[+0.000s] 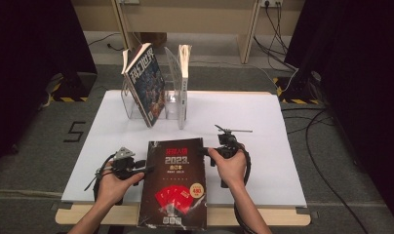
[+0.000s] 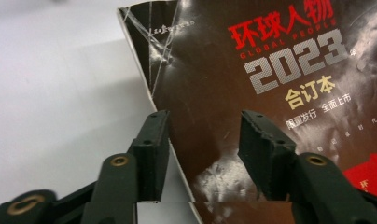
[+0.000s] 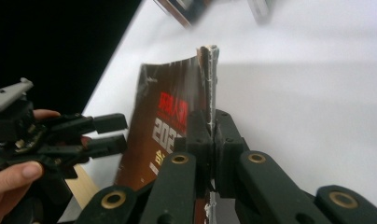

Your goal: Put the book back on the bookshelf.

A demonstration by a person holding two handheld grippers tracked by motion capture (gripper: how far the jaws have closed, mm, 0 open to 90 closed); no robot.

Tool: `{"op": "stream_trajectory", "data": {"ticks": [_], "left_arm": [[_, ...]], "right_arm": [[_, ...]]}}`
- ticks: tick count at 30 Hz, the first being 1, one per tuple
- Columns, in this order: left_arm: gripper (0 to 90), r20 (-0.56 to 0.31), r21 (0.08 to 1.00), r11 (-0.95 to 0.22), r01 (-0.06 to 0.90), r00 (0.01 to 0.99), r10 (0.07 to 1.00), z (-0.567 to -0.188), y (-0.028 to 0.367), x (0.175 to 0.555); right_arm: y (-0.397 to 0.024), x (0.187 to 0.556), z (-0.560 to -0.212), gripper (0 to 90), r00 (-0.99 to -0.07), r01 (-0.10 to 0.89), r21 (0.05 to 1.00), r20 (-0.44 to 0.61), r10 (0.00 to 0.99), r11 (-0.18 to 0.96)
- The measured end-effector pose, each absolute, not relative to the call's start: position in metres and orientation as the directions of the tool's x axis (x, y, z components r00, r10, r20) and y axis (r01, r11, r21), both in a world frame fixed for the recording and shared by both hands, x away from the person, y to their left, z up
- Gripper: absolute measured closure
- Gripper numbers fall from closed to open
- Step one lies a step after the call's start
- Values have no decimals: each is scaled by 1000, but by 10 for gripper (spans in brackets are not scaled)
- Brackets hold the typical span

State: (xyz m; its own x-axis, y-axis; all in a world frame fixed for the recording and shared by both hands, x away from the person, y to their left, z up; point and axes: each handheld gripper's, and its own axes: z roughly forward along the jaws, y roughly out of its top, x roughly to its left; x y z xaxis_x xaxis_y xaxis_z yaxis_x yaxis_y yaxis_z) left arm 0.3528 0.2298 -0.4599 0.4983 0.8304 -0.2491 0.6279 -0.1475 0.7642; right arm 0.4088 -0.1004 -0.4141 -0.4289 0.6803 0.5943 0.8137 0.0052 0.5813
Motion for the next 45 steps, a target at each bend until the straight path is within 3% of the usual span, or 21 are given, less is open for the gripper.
{"op": "stream_trajectory", "data": {"ticks": [3, 8, 13, 45], "left_arm": [[502, -250, 784, -135, 605, 507, 825, -452, 229, 351], [514, -218, 811, -144, 568, 520, 826, -436, 229, 349], [506, -255, 828, -108, 550, 541, 802, -421, 225, 351], [377, -267, 880, -77, 468, 624, 734, -345, 158, 379]], "right_arm": [[-94, 405, -389, 873, -484, 747, 665, 540, 688, 4], [-90, 404, -371, 874, -513, 695, 719, 509, 691, -14], [-82, 405, -350, 874, -521, 619, 785, 437, 733, -27], [-29, 425, -311, 874, -536, 444, 892, 336, 774, -79]]}}
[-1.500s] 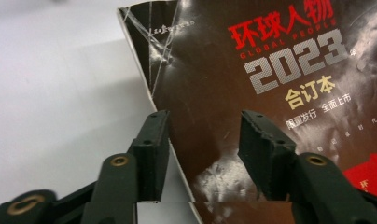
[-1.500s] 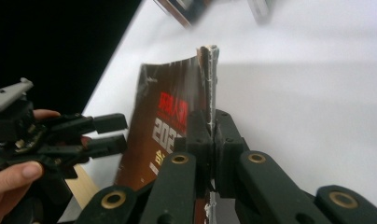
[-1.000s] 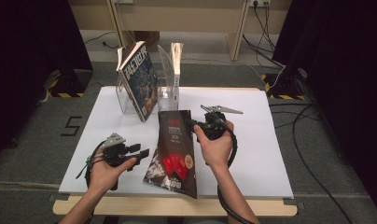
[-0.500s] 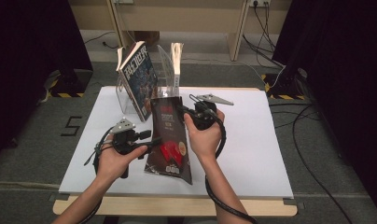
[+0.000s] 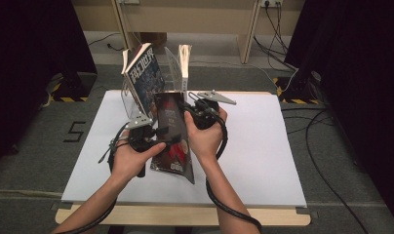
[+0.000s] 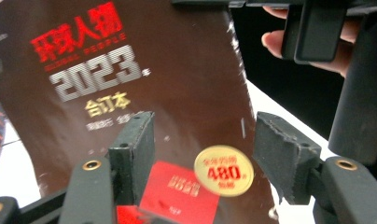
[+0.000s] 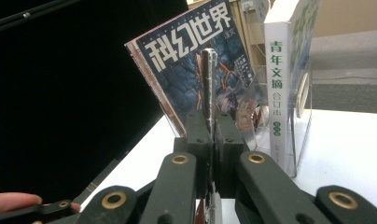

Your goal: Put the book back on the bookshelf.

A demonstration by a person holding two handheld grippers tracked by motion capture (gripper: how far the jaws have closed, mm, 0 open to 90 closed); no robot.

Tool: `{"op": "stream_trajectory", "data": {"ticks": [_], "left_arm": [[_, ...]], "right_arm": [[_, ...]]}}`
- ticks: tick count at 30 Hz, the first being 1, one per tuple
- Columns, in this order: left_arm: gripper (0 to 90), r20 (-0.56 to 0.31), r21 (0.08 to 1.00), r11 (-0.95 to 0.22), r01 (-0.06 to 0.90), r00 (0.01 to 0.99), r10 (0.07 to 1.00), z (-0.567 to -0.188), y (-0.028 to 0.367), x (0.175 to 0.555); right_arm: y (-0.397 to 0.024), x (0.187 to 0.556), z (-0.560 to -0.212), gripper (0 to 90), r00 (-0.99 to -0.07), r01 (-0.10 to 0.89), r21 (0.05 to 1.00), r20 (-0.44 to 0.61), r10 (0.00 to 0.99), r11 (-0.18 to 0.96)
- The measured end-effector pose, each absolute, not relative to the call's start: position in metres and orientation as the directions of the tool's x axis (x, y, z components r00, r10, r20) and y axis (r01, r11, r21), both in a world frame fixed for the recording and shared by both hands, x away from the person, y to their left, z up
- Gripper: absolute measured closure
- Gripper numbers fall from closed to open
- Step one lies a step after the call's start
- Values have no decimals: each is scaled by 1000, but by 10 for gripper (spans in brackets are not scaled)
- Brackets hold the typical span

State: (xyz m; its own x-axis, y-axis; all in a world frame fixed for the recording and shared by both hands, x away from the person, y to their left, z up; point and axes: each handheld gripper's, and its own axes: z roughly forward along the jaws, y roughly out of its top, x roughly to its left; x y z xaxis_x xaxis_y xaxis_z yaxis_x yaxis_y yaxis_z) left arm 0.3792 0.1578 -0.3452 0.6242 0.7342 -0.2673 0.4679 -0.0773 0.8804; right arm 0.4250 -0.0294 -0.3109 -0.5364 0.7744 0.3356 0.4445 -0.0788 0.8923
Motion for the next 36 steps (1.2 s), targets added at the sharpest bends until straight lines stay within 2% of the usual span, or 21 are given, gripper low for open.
{"op": "stream_trajectory", "data": {"ticks": [12, 21, 25, 31, 33, 34, 36], "left_arm": [[355, -253, 867, -99, 488, 604, 756, -351, 137, 387], [379, -140, 888, -157, 432, 579, 803, -358, 123, 388], [385, -126, 896, -150, 417, 564, 816, -362, 120, 386], [482, -159, 891, -127, 436, 562, 812, -366, 123, 379], [579, -175, 891, -110, 441, 556, 812, -367, 126, 374], [579, -177, 892, -107, 440, 556, 812, -368, 128, 372], [637, -197, 892, -88, 444, 555, 808, -369, 132, 368]], "right_arm": [[-22, 425, -315, 872, -532, 443, 895, 308, 789, -51], [-17, 423, -315, 871, -509, 448, 892, 302, 806, -52], [-15, 422, -314, 868, -499, 451, 890, 306, 811, -58], [-15, 420, -316, 864, -503, 474, 878, 333, 797, -68], [-14, 419, -316, 866, -513, 490, 869, 350, 784, -67], [-14, 419, -316, 866, -513, 490, 869, 350, 784, -67], [-13, 418, -317, 864, -521, 498, 865, 356, 776, -63]]}}
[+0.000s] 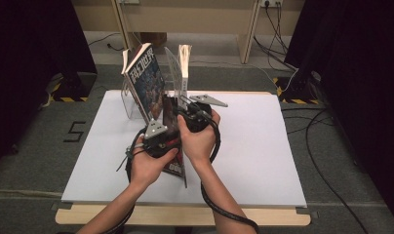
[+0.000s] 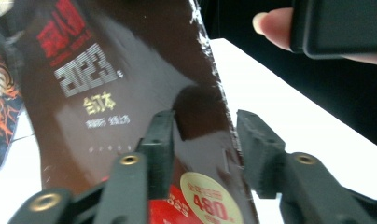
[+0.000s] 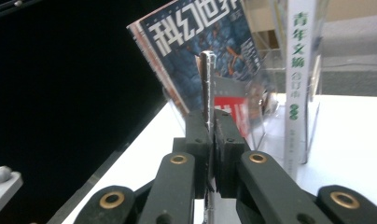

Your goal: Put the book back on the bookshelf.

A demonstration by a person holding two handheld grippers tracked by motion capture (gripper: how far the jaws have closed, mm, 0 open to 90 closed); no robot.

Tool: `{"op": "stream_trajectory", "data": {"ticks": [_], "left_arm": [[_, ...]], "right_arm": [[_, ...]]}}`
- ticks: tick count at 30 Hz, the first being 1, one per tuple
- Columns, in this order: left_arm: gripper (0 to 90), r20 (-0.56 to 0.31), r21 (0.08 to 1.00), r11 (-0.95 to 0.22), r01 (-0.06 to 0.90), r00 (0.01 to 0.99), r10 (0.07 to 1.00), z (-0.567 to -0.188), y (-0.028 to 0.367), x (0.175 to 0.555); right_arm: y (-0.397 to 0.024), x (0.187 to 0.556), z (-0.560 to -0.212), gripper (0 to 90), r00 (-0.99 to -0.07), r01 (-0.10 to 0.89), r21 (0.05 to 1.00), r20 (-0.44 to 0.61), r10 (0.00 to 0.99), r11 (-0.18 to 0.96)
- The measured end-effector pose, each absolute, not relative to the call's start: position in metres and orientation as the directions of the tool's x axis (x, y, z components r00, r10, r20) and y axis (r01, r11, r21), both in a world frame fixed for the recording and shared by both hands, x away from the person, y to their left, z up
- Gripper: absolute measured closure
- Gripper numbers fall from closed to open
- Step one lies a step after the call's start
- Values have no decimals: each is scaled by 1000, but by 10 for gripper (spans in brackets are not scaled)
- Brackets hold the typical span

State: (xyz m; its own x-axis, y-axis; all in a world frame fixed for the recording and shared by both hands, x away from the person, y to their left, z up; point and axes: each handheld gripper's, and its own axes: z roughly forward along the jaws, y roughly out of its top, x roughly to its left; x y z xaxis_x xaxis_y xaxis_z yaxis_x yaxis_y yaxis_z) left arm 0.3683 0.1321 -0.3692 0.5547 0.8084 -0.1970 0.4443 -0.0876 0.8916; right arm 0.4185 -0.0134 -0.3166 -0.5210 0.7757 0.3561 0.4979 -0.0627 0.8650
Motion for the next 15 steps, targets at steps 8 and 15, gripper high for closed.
{"op": "stream_trajectory", "data": {"ticks": [8, 15], "left_arm": [[767, -222, 877, -79, 473, 547, 807, -372, 150, 359], [833, -215, 875, -80, 477, 533, 818, -378, 160, 355]], "right_arm": [[-2, 412, -317, 839, -569, 474, 881, 301, 765, 6], [11, 408, -318, 808, -589, 446, 892, 235, 773, 69]]}}
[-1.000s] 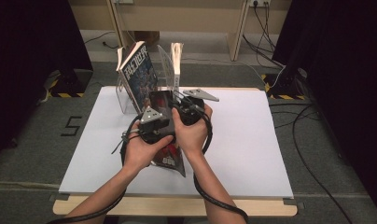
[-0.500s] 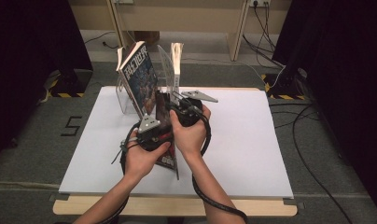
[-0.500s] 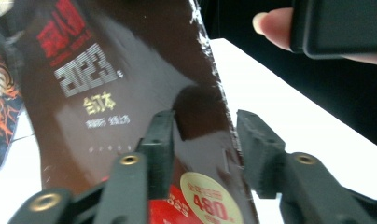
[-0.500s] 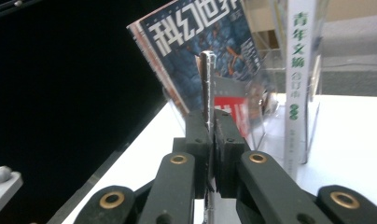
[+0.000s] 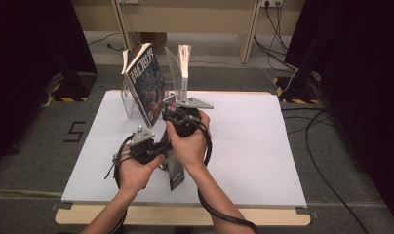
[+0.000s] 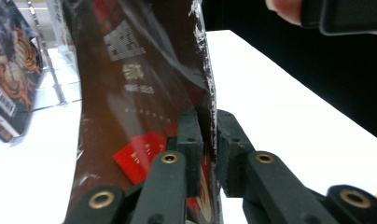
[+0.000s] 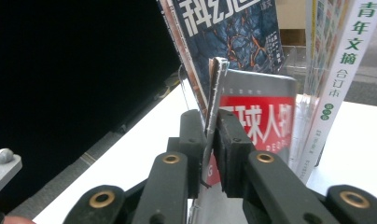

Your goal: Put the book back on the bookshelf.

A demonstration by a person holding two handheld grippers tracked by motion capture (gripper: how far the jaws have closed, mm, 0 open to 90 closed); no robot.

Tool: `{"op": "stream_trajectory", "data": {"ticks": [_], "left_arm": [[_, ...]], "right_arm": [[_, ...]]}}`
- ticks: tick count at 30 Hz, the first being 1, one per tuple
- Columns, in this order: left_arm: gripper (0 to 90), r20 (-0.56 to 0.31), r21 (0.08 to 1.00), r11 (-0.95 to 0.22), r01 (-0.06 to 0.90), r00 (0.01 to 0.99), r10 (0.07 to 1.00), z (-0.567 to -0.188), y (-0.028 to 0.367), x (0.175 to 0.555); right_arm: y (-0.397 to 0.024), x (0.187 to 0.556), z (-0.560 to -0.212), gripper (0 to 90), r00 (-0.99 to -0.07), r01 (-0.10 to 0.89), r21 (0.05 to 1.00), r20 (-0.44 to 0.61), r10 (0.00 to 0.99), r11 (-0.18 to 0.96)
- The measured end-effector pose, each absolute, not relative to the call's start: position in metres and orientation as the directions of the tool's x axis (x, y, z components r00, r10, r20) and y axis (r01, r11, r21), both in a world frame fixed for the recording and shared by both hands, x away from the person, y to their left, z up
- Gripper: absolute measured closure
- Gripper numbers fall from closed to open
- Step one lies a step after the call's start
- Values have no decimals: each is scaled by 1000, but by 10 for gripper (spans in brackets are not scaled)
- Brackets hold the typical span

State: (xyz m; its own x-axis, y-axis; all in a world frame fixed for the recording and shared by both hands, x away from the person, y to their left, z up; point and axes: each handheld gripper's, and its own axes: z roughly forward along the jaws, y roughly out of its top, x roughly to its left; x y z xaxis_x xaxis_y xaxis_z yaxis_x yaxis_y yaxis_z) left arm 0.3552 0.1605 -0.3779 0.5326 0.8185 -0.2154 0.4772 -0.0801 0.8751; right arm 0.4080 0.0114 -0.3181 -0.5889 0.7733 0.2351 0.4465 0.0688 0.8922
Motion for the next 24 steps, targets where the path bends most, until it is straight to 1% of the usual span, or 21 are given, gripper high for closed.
{"op": "stream_trajectory", "data": {"ticks": [3, 5, 7, 10, 12, 13, 17, 20, 24], "left_arm": [[863, -223, 876, -65, 477, 522, 823, -380, 167, 354], [866, -238, 874, -50, 484, 515, 824, -381, 173, 354], [866, -243, 874, -45, 483, 516, 821, -382, 178, 355], [867, -254, 878, -31, 478, 520, 815, -383, 186, 354], [867, -267, 880, -20, 475, 528, 806, -384, 192, 353], [867, -271, 880, -17, 474, 532, 802, -384, 194, 352], [868, -268, 889, -16, 459, 546, 794, -384, 203, 349], [869, -284, 889, 0, 458, 551, 785, -384, 212, 347], [870, -279, 897, 8, 442, 552, 786, -381, 226, 343]], "right_arm": [[14, 407, -317, 757, -602, 434, 896, 214, 769, 91], [16, 407, -317, 716, -617, 429, 898, 210, 758, 101], [15, 405, -315, 666, -646, 447, 888, 239, 725, 106], [7, 399, -311, 638, -665, 425, 900, 236, 708, 98], [-5, 395, -308, 632, -669, 431, 901, 280, 689, 53], [-14, 393, -306, 632, -661, 416, 909, 275, 698, 36], [-48, 392, -307, 635, -612, 412, 911, 272, 743, 6], [-73, 395, -312, 636, -568, 429, 903, 288, 771, -22], [-105, 395, -324, 640, -499, 463, 885, 305, 811, -48]]}}
